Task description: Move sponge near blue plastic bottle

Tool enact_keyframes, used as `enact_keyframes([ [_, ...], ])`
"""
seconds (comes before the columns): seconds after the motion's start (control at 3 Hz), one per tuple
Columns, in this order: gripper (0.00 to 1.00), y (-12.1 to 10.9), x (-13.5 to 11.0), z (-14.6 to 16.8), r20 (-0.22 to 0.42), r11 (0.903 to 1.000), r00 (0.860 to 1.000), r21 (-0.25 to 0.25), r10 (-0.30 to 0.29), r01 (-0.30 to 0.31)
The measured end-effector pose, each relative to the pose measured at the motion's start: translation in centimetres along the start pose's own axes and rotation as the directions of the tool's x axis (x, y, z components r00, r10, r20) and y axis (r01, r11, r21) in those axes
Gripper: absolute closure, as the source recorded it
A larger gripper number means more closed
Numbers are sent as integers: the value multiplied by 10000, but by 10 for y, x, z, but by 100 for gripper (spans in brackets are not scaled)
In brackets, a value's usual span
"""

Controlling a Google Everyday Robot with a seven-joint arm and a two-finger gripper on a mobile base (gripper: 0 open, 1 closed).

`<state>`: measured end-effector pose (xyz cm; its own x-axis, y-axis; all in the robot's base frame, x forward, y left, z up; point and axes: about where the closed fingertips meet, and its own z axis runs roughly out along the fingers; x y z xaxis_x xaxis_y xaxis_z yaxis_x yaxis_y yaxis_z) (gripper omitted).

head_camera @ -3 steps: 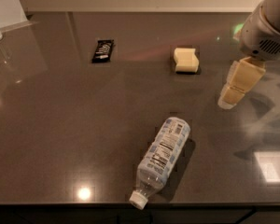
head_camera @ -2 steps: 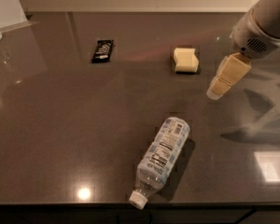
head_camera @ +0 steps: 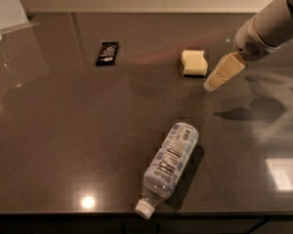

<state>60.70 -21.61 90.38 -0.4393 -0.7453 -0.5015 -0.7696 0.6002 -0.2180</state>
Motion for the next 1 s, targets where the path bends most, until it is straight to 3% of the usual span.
enact_keyframes([
  [0.67, 0, -47, -3, 51, 411, 9955, 9948, 136, 935, -941],
  [1.0, 0, -63, -8, 77, 412, 9913, 9905, -82, 1315, -1312],
])
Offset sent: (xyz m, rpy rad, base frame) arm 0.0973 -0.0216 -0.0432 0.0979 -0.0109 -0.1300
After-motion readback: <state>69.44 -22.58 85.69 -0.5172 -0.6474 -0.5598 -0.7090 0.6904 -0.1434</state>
